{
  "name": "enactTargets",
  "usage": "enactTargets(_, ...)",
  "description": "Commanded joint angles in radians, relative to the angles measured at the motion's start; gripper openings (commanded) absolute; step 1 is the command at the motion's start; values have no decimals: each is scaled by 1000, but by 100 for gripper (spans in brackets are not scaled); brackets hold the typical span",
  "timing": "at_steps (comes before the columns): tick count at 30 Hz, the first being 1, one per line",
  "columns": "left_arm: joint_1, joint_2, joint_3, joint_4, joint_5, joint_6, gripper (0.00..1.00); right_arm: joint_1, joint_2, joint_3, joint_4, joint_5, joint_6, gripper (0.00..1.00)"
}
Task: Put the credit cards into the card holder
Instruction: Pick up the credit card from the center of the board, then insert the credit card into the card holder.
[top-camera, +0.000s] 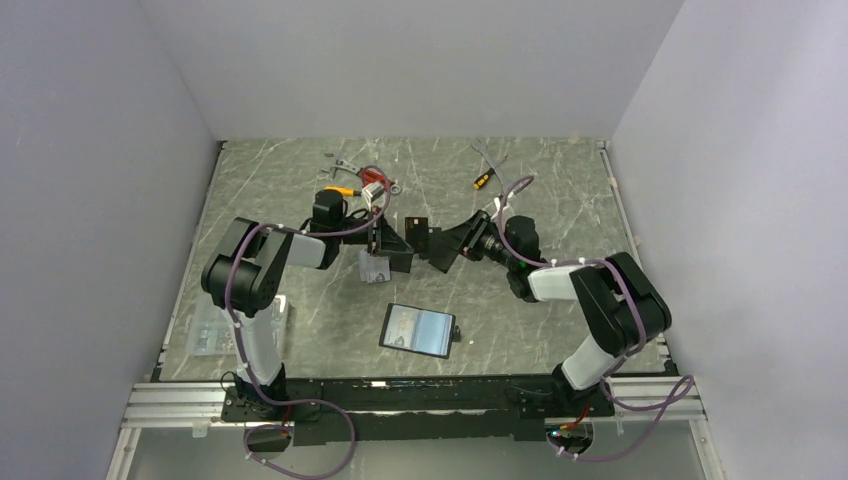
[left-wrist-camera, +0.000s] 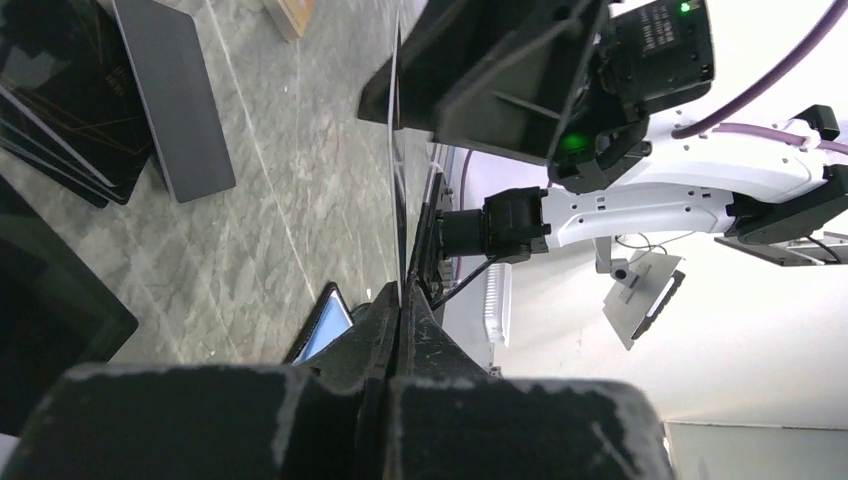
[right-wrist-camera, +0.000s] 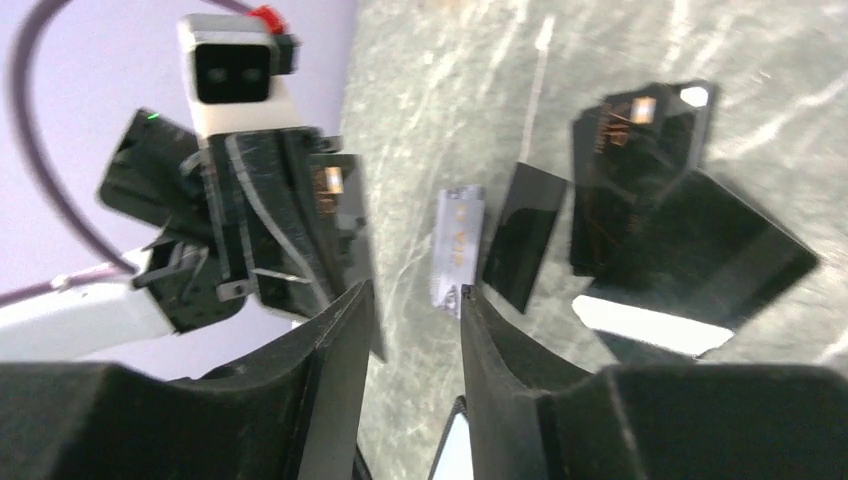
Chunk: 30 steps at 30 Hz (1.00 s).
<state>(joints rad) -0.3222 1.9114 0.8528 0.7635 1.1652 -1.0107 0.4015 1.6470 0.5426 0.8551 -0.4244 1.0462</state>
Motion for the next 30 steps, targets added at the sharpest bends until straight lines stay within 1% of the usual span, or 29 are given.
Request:
enactTargets(1, -20, -30, 32, 106, 41, -22, 0, -7, -104, 9, 24, -95, -73, 42)
enactTargets(5, -29, -37, 34, 140, 53, -48, 0, -6, -116, 11, 81, -163, -57, 48)
enactTargets(7, -36, -33, 33, 190, 64, -86, 0, -6, -98, 21, 102, -190, -37, 49)
enactTargets(9, -40, -27, 32, 255, 76, -130, 0, -6, -78, 22, 137, -206, -17, 50)
enactTargets(13, -48, -31, 33, 277, 87, -139, 0, -5, -48, 31, 190, -225, 16, 51)
enactTargets(16, -53, -29, 31, 279, 87, -139, 0, -5, -27, 30, 248, -232, 55, 44)
enactTargets(18, -57, -31, 27, 262, 85, -127, 0, -4, -7, 29, 302, -235, 94, 36)
enactTargets(20, -66, -40, 20, 233, 76, -98, 0, -3, 16, 38, 344, -245, 127, 23)
enactTargets(23, -80, -75, 19, 77, 56, 14, 0, 2, 22, 36, 350, -254, 140, 1)
enactTargets(24, -82, -89, 22, 6, 43, 65, 3, 2, 3, 26, 328, -253, 132, 0)
enactTargets(26, -83, -118, 50, -165, 19, 177, 18, 2, -51, -2, 253, -252, 99, 0)
enactTargets(27, -83, -133, 68, -297, 5, 243, 26, 2, -93, -15, 176, -251, 68, 0)
enactTargets(28, -82, -151, 90, -391, -12, 306, 33, 2, -142, -25, 77, -244, 14, 0)
enactTargets(30, -83, -191, 118, -543, -39, 428, 42, 4, -251, -50, -146, -231, -75, 0)
